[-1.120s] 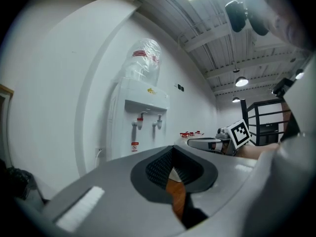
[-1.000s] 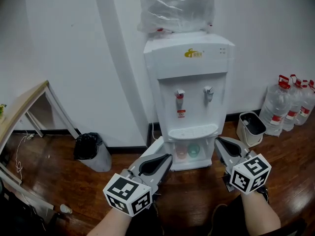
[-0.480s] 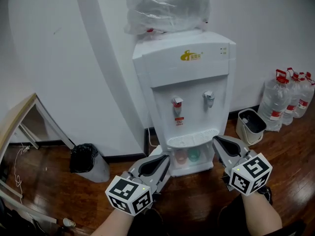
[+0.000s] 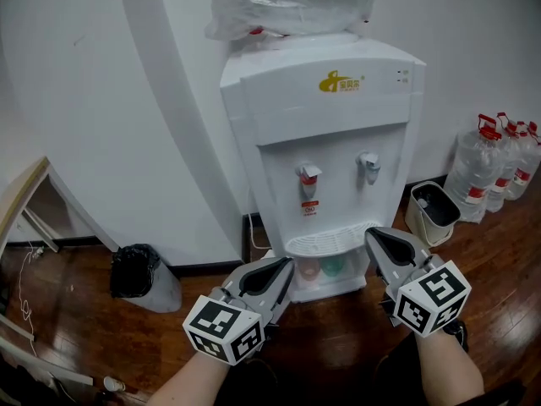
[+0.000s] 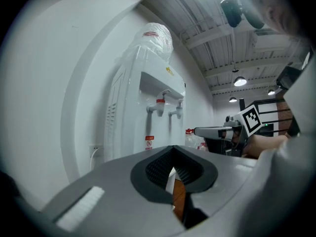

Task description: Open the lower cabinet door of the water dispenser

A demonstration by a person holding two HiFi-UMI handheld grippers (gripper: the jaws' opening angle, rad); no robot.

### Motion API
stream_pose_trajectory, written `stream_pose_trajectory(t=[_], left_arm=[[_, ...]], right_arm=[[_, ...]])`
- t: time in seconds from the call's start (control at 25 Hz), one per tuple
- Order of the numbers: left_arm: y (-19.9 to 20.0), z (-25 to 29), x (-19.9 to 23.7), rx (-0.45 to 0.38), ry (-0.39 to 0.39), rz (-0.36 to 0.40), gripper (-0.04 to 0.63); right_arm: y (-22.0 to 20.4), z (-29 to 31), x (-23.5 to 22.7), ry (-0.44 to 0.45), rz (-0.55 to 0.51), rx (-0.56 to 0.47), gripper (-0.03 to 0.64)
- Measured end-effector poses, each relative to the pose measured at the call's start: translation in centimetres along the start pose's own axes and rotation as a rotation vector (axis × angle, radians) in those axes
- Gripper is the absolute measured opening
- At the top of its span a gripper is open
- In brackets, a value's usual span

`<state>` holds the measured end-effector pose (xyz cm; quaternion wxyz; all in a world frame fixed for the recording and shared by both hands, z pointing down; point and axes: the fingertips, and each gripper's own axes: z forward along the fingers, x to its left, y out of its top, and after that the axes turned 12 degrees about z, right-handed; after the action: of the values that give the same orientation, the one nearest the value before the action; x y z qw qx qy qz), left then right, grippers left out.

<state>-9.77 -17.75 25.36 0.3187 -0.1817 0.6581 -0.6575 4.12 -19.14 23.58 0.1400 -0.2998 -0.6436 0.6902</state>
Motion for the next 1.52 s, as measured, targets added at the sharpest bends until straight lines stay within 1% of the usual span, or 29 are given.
stream_pose_trajectory(t=[0.12, 0.24, 0.36, 0.48, 0.64, 0.84, 1.04, 1.24, 1.32, 1.4, 1.52], left_arm=[[-0.2, 0.7, 0.3, -0.01, -0.012, 0.0, 0.147], [-0.5, 1.0, 0.7, -0.021, 0.0, 0.005, 0.147], [-0.9, 0.9, 1.3, -0.016, 0.014, 0.019, 0.147], [-1.0, 0.4, 1.6, -0.015, 0.022, 0.01, 0.147], [-0.7, -0.2, 1.6, -0.026, 0.022, 0.016, 0.147], [-0.6, -0.6, 1.3, -0.03, 0.015, 0.025, 0.147], [-0.7, -1.2, 1.3, -0.021, 0.006, 0.03, 0.147], [-0.1, -2.3, 1.4, -0.042, 0.01, 0.019, 0.146], [0.0, -2.9, 1.5, -0.044, 0.021, 0.023, 0.124], [0.2, -3.5, 1.5, -0.047, 0.026, 0.025, 0.072], [0.4, -4.6, 0.7, -0.05, 0.003, 0.033, 0.055]], right_arm=[[-0.4, 0.8, -0.6, -0.014, -0.008, 0.012, 0.002], [-0.8, 1.5, -0.9, -0.018, -0.007, 0.013, 0.002], [-1.4, 2.1, -0.9, -0.021, -0.011, 0.027, 0.002], [-1.8, 2.3, -0.6, -0.022, -0.022, 0.039, 0.002], [-1.2, 2.2, 0.3, 0.016, -0.015, 0.022, 0.002], [-0.6, 1.8, 1.1, 0.046, 0.008, 0.037, 0.002], [-0.4, 0.3, 1.4, 0.019, -0.061, 0.057, 0.002], [0.6, -1.2, 1.9, 0.007, -0.091, 0.064, 0.002], [0.6, -1.6, 2.4, 0.01, -0.093, 0.075, 0.002], [0.8, -2.1, 2.7, 0.006, -0.092, 0.085, 0.002], [1.7, -2.7, 3.4, 0.001, -0.097, 0.08, 0.002]])
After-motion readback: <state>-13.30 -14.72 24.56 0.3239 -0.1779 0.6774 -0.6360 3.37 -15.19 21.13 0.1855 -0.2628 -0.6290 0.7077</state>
